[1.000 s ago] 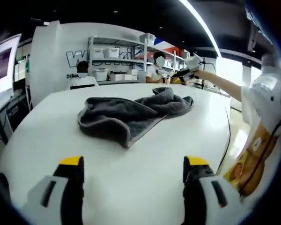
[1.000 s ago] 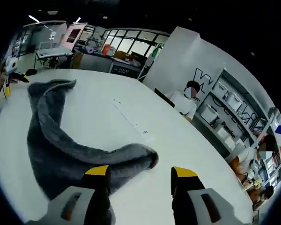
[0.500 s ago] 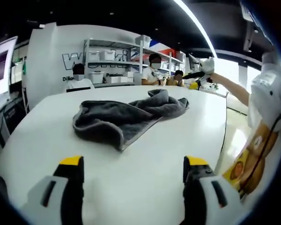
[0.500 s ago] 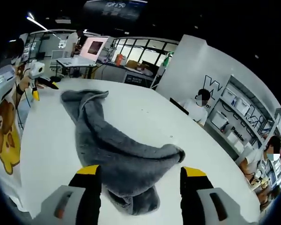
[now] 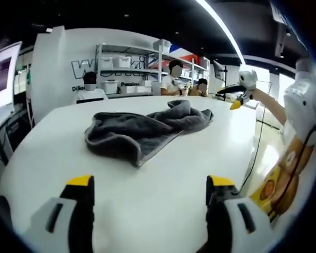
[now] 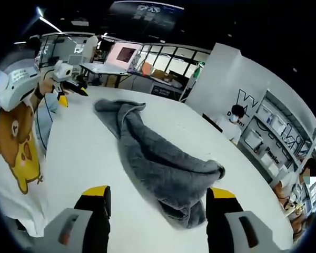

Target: Fold the towel on the table until its edges align and the towel forms a compact rectangular stack.

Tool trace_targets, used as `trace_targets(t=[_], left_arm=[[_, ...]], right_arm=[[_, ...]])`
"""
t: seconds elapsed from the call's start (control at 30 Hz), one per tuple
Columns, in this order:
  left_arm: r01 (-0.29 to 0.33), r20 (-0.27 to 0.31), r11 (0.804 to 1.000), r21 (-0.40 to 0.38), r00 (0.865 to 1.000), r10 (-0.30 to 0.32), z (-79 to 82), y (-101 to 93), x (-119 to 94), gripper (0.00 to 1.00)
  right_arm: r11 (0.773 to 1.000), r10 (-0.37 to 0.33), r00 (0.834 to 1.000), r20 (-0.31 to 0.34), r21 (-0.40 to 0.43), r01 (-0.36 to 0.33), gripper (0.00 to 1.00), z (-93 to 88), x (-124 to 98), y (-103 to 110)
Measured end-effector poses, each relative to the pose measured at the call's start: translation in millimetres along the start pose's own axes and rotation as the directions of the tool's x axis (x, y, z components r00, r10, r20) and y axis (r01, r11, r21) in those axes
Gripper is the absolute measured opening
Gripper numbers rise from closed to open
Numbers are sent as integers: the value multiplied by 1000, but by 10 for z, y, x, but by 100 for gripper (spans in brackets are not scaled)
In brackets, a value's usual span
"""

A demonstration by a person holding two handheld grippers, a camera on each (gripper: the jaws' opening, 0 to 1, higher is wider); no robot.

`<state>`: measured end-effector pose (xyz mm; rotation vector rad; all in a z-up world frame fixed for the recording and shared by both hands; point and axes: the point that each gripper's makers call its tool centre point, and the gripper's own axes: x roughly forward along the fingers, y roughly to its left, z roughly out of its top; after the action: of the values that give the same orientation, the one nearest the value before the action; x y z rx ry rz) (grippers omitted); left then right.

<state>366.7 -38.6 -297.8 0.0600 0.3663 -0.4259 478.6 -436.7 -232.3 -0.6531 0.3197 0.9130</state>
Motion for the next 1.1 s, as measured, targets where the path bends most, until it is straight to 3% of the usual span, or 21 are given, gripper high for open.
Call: trace_targets(t=[0.4, 0.77, 1.1], left_arm=[[-7, 0, 1000, 1, 1000, 7, -5, -7, -17, 92], [-5, -2, 1000, -2, 1000, 5, -26, -13, -24, 92], [-2, 0, 1000, -5, 1000, 2, -36, -19, -31, 92]], right_arm=[[996, 13, 1000, 17, 92, -14, 89, -173, -140, 484], [996, 8, 1000, 22, 89, -10, 98, -146, -217, 738], [996, 5, 1000, 18, 86, -7, 99, -136, -276, 826]])
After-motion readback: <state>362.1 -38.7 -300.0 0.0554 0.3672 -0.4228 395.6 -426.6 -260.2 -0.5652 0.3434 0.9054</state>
